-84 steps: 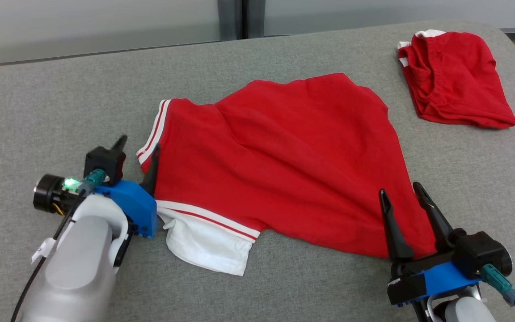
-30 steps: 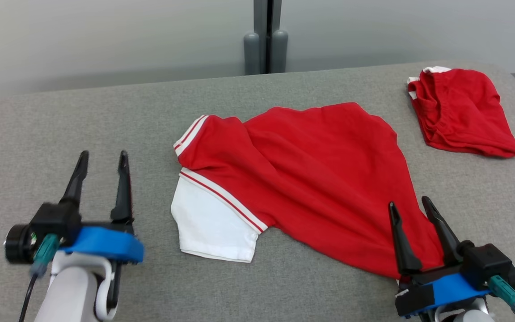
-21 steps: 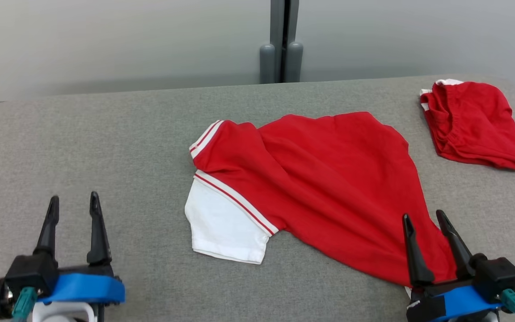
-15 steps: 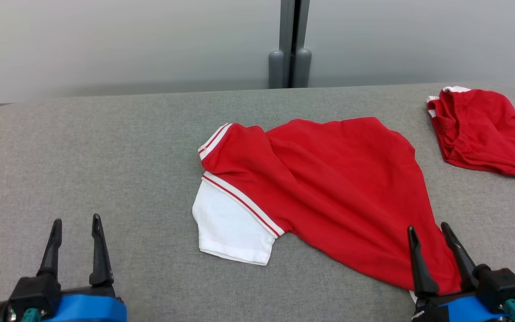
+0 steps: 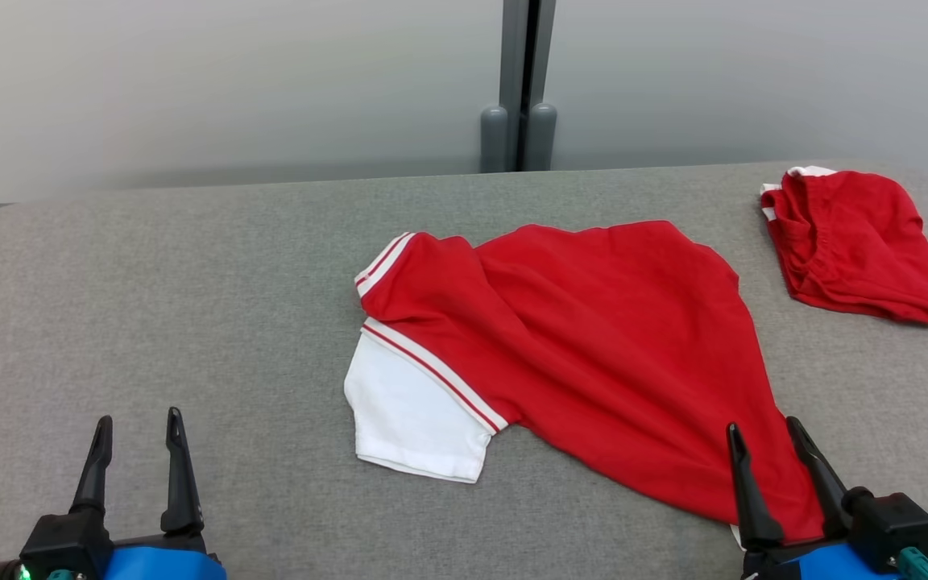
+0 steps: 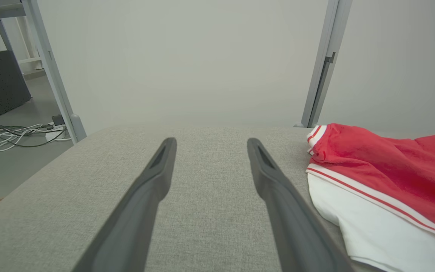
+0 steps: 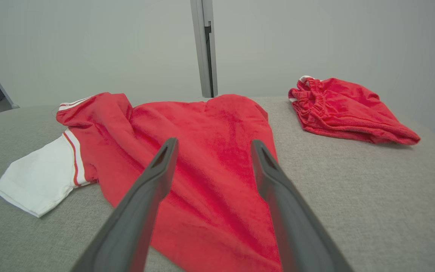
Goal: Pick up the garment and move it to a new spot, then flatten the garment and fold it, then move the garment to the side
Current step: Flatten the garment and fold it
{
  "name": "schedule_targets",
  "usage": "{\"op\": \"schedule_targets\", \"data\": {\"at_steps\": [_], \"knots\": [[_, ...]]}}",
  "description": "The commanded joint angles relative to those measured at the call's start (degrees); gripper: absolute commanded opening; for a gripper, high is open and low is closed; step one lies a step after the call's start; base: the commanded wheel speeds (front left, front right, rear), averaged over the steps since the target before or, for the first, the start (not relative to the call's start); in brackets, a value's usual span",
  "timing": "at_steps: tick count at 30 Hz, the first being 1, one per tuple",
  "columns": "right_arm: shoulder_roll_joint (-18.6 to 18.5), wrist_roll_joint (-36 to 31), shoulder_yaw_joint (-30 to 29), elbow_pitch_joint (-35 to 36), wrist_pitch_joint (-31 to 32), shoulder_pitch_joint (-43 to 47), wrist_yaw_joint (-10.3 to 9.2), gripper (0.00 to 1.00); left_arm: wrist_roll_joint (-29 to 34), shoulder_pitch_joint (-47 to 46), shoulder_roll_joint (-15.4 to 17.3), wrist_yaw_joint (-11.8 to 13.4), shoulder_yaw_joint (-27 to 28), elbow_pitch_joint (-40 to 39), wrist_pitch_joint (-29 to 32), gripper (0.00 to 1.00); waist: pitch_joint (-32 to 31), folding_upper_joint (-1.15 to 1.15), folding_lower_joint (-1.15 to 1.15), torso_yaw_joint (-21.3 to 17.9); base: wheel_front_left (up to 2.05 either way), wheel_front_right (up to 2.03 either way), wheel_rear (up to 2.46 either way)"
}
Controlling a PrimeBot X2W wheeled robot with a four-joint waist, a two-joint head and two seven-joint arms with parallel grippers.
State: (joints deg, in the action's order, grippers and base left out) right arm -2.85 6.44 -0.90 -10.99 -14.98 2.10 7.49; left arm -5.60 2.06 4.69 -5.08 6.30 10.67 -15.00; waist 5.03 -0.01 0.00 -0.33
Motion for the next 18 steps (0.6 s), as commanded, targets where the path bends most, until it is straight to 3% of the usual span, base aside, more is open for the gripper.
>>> {"op": "schedule_targets", "data": {"at_steps": [1, 10, 18], "knots": [[-0.1, 0.2, 0.0, -0.2, -0.3, 0.4, 0.01, 1.0, 0.4, -0.3, -0.3, -0.4, 0.2, 0.4, -0.2, 1.0, -0.2, 0.01, 0.0, -0.6, 0.0, 0.0, 0.0], [-1.5, -2.6, -0.7, -1.0, -0.3, 1.6, 0.01, 1.0, 1.4, -3.2, 0.3, -1.8, -1.2, 3.2, -0.2, 1.0, 0.6, 0.01, 0.0, -5.7, 0.0, 0.0, 0.0], [-4.9, -2.3, 0.6, -3.4, -0.3, 4.8, 0.01, 1.0, 1.3, -9.1, 3.6, -2.5, -7.5, 10.5, -0.3, 1.0, 2.3, 0.01, 0.0, -8.5, 0.0, 0.0, 0.0]]}}
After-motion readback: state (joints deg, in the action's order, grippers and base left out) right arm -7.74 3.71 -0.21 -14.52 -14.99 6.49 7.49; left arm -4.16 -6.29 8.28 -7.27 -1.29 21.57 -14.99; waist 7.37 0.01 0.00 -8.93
